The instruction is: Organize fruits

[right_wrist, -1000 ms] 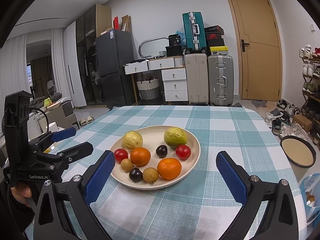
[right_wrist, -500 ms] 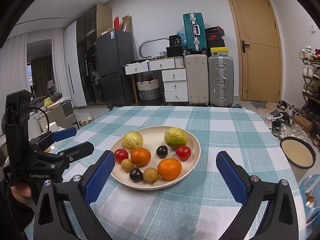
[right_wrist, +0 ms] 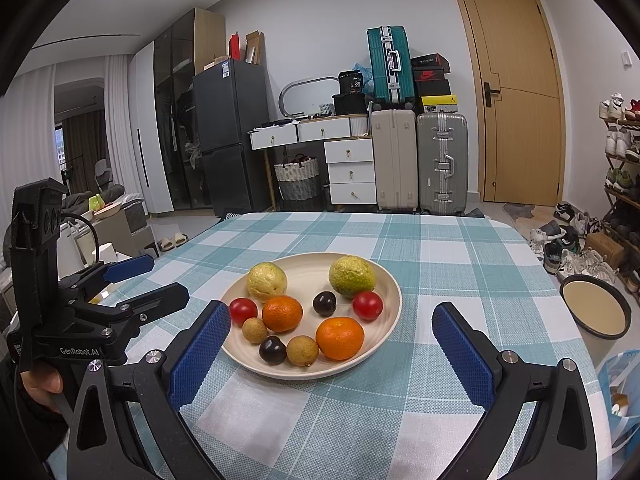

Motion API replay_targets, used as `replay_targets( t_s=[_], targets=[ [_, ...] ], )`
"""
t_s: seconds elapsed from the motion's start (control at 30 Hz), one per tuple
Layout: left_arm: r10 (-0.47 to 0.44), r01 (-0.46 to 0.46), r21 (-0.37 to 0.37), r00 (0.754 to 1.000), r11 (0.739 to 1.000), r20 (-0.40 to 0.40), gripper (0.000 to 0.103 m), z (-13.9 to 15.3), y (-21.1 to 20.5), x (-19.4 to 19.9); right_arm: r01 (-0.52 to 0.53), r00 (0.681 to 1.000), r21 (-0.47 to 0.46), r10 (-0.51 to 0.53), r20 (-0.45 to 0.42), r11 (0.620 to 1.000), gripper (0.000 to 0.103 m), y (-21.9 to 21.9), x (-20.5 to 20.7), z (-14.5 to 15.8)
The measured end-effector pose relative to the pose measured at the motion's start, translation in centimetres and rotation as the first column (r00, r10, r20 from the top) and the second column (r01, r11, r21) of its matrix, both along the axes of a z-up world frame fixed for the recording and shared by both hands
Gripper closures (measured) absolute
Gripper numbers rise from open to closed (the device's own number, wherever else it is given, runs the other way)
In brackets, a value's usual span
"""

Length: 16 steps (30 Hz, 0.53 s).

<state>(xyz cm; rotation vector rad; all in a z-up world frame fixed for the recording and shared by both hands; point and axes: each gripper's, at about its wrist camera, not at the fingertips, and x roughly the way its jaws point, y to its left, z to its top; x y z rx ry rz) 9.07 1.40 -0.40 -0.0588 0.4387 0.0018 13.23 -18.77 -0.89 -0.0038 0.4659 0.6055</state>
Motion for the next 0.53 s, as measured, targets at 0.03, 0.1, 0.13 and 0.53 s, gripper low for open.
replay_targets(
  t_s=[0.03, 0.1, 0.13, 0.53],
  targets=[
    [0.000, 0.000, 0.000, 1.000, 1.000, 0.000, 0.001, 0.00, 0.00, 0.00, 0.000, 1.000, 0.000, 0.000, 0.000, 1.000, 0.000, 0.00, 0.00, 0.00],
    [0.000, 0.000, 0.000, 1.000, 1.000, 0.000, 0.001, 0.00, 0.00, 0.00, 0.000, 1.000, 0.000, 0.000, 0.000, 1.000, 0.000, 0.01, -0.01, -0.01],
    [-0.001, 0.001, 0.000, 1.000, 1.000, 0.000, 0.001, 0.00, 0.00, 0.00, 0.000, 1.000, 0.000, 0.000, 0.001, 1.000, 0.000, 0.01, -0.01, -0.01],
    [-0.005, 0.005, 0.004, 1.000, 1.000, 0.005, 0.001, 0.00, -0.07, -0.11, -0.002, 1.000, -0.001, 0.002, 0.002, 1.000, 0.000, -0.05, -0.01, 0.10]
  ],
)
